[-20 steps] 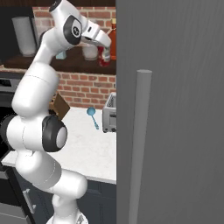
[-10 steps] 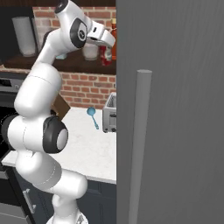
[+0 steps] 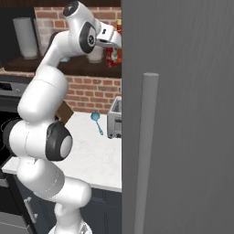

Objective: Put the shaker and condiment bottle from the counter next to their counterparts in the cabinet.

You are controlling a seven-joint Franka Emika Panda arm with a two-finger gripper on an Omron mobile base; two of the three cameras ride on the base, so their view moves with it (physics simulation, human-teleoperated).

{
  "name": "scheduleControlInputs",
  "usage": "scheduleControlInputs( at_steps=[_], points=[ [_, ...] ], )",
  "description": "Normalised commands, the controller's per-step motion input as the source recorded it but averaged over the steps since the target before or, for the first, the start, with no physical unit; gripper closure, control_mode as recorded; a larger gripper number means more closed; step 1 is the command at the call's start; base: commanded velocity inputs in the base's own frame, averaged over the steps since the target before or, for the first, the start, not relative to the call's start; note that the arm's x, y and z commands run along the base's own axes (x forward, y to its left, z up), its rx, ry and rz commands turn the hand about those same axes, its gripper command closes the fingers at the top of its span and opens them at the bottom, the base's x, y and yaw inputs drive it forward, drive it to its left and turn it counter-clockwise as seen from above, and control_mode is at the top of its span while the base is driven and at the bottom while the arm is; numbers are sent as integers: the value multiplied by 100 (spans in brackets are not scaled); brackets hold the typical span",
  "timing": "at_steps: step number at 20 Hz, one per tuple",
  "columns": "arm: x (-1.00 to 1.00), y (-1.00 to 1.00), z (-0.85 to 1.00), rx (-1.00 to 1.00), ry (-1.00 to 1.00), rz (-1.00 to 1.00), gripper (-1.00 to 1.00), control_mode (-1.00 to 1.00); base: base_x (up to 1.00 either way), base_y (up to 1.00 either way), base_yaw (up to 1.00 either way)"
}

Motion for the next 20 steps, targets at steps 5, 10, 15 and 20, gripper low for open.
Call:
scheduleControlInputs(
  at_steps=[5, 10, 15, 20],
  points=[
    [19, 0, -27, 0, -2, 7, -100, -100, 0, 0, 0],
    [-12, 0, -14, 0, -8, 8, -100, -100, 0, 0, 0],
    [-38, 0, -1, 0, -11, 8, -100, -100, 0, 0, 0],
    [-51, 3, 0, 0, -14, 7, -100, -100, 0, 0, 0]
  ],
)
